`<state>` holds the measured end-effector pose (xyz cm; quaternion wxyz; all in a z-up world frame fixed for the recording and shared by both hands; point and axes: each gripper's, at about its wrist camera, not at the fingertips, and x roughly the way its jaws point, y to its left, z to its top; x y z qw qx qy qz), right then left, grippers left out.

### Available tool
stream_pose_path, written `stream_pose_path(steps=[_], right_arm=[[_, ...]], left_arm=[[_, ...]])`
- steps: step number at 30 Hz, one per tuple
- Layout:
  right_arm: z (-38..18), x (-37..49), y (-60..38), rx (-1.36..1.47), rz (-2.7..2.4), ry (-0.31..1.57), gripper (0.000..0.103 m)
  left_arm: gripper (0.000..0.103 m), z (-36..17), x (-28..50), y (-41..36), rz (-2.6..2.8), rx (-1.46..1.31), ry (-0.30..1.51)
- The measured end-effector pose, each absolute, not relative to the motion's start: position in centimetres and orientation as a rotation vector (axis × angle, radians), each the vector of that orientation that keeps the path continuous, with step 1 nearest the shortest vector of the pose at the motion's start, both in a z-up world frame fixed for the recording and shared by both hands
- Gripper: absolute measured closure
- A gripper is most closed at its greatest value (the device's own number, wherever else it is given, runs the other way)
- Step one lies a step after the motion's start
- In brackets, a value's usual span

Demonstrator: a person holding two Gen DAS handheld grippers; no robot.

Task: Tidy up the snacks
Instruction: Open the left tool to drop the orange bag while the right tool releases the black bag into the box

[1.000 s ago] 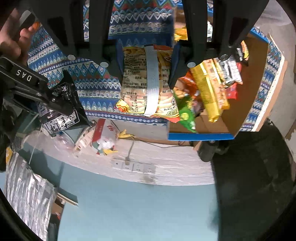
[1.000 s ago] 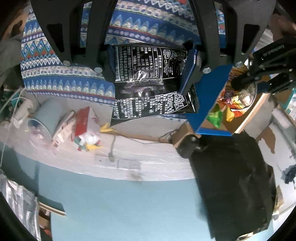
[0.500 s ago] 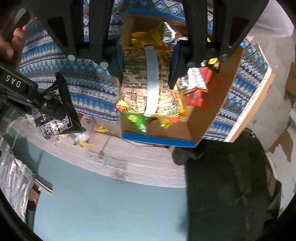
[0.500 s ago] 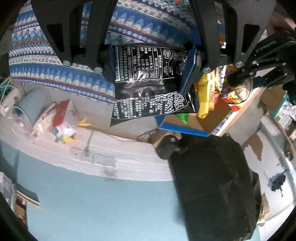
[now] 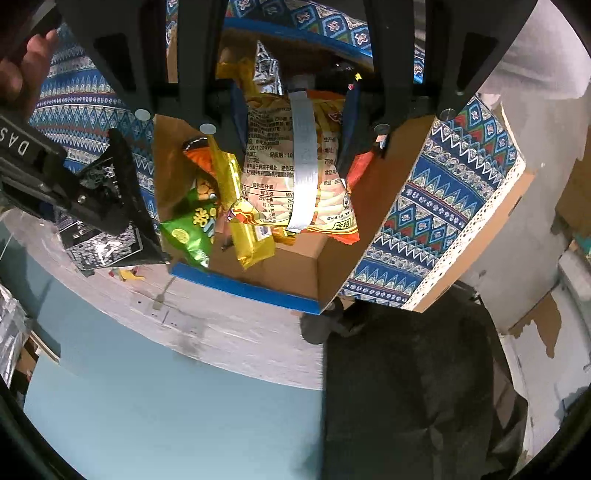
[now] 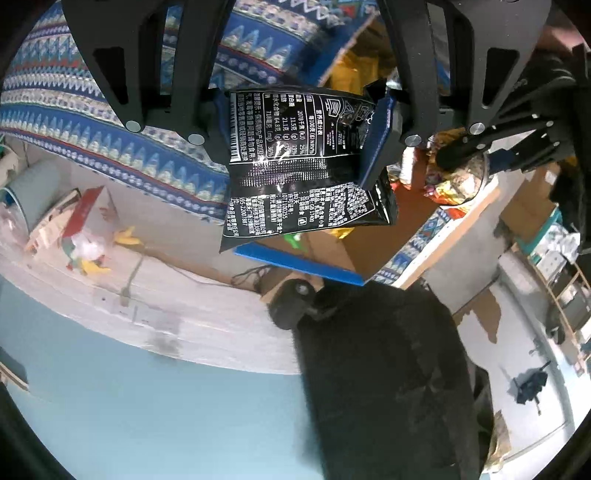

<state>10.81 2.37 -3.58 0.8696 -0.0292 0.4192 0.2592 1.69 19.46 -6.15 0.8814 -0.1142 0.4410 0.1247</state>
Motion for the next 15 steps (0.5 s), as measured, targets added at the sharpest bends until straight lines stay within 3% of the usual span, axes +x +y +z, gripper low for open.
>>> stream_pose_path(steps=[3, 7, 10, 15], right_arm=[[-3.9, 11.0, 3.6, -0.072, 0.56, 0.885, 0.044], [-4.4, 11.2, 5.1, -0.085, 0.584, 0.899, 0.044], [-4.9, 11.4, 5.8, -0.093, 0.594, 0.909, 0.044], [-5.6, 11.9, 6.5, -0.067, 0.625, 0.938, 0.044]], left_arm=[[0.059, -6.7, 1.8, 20.1, 0.27, -0.249, 0.93], [0.041, -7.1, 1.7, 20.7, 0.29, -0.254, 0.939], [0.034, -6.7, 1.5, 20.8, 0.302, -0.247, 0.929], [0.03, -5.6, 0.9, 21.1, 0.31, -0.243, 0.911]])
